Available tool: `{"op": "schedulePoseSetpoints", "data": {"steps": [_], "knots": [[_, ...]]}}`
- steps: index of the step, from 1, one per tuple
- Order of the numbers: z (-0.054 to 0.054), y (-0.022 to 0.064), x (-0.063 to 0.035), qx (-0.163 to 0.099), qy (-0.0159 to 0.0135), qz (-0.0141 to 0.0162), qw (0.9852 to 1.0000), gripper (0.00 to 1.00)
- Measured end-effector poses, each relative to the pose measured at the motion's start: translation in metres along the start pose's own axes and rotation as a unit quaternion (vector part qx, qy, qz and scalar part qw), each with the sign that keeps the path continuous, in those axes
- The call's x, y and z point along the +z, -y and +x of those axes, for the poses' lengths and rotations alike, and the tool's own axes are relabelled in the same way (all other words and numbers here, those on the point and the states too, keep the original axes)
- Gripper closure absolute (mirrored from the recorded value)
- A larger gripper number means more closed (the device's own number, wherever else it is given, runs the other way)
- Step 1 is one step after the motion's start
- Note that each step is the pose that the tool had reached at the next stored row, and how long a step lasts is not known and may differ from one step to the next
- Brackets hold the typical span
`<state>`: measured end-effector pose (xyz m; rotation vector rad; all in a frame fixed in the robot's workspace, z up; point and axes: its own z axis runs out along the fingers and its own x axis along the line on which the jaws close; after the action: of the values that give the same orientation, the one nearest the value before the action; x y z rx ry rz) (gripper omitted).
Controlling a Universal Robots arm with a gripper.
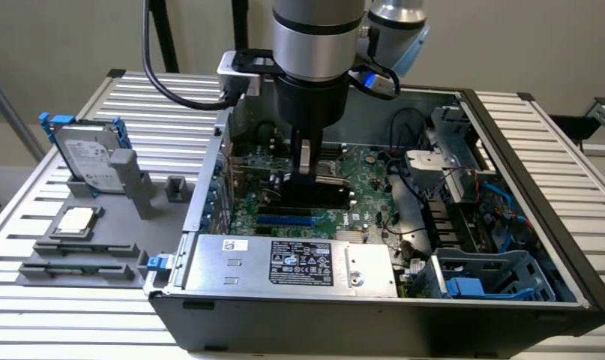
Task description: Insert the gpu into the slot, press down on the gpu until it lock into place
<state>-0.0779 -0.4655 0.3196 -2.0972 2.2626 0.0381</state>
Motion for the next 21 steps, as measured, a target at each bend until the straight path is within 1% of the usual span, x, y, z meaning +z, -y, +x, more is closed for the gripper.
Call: {"op": "schedulePoseSetpoints", "data": {"steps": [5, 14, 21], "knots": [[0.0, -0.0033, 0.0084, 0.0, 0.0, 0.0009, 1.0, 0.74], [-0.004, -0.0069, 0.0242, 0.0, 0.0001, 0.001, 1.0, 0.74], [-0.005, -0.0091, 0.0324, 0.0, 0.0, 0.001, 1.0, 0.74]]}}
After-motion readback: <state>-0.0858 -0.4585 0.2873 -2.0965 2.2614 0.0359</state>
